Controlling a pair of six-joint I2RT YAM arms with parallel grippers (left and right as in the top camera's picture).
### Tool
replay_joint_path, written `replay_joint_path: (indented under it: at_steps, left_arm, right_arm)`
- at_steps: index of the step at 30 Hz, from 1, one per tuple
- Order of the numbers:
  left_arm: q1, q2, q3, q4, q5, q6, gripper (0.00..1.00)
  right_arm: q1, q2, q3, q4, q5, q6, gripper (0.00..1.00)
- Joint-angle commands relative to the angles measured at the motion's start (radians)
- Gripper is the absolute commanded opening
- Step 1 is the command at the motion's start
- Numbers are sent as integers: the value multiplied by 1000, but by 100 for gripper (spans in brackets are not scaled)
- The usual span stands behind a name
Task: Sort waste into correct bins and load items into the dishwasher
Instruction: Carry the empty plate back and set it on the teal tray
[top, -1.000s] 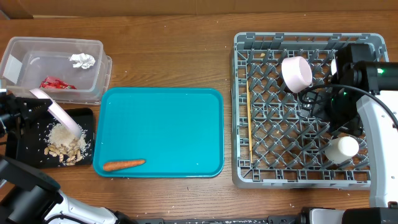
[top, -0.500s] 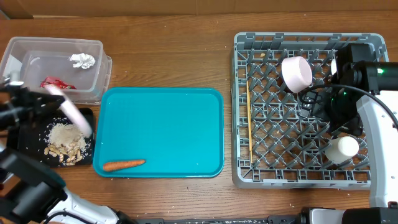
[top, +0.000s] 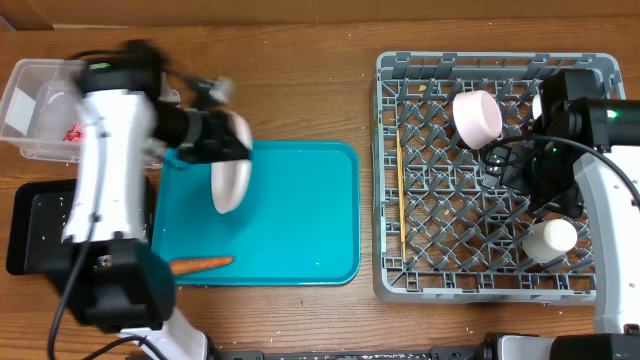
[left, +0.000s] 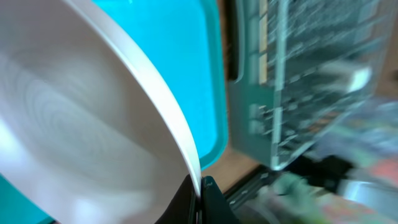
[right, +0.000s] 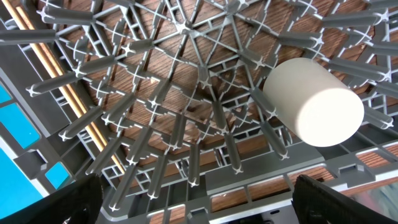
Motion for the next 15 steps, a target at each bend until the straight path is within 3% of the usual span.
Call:
replay_joint_path:
  at_steps: [1, 8, 15]
  left_arm:
    - [-180, 46, 20, 47, -263, -225, 4]
    - [-463, 175, 20, 91, -475, -417, 4]
    - [-567, 259, 20, 92, -493, -478, 4]
  right_arm:
    - [-4, -22, -5, 5, 10, 0, 100]
    - [-4, -22, -5, 5, 10, 0, 100]
    - [-4, -22, -5, 5, 10, 0, 100]
